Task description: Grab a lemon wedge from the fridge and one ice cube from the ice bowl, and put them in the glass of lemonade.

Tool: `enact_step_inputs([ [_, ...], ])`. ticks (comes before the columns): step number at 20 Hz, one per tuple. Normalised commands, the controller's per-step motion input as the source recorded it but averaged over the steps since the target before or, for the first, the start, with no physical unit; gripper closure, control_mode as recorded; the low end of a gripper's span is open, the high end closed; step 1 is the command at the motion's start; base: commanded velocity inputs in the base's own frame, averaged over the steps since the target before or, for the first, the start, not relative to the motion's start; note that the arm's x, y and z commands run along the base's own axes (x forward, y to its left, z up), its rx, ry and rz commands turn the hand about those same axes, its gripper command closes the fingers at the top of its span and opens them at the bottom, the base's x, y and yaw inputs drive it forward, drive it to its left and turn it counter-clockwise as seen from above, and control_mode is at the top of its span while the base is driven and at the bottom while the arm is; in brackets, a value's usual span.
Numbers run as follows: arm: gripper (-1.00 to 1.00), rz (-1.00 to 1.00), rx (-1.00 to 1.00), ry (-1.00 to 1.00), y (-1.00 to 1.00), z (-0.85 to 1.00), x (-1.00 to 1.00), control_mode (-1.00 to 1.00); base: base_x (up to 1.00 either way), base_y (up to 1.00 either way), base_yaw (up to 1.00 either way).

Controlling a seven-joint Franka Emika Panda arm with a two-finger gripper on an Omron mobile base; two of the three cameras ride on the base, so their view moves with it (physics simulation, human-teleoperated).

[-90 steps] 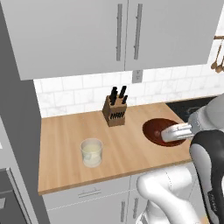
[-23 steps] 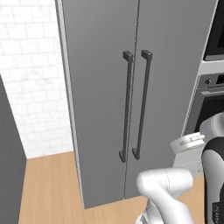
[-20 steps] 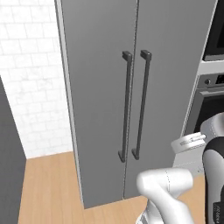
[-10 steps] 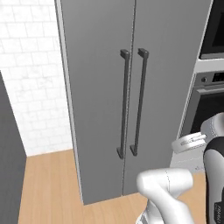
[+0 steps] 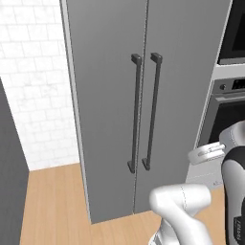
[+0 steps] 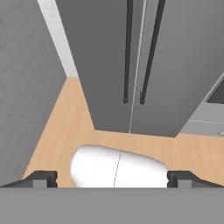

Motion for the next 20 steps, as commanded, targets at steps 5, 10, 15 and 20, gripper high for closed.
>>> enact_step_inputs([
  [5, -1.00, 0.00, 0.00, -0.11, -0.38, 0.00, 0.97, -1.00, 0.00, 0.00, 0.00],
  [10, -1.00, 0.00, -0.02, -0.17, -0.02, 0.00, 1.00, -1.00, 0.00, 0.00, 0.00],
  [15, -1.00, -0.03, -0.05, -0.14, -0.08, 0.01, 1.00, -1.00, 0.00, 0.00, 0.00],
  [20, -1.00, -0.12, -0.01, -0.01, -0.35, 0.02, 0.78, -1.00, 0.00, 0.00, 0.00],
])
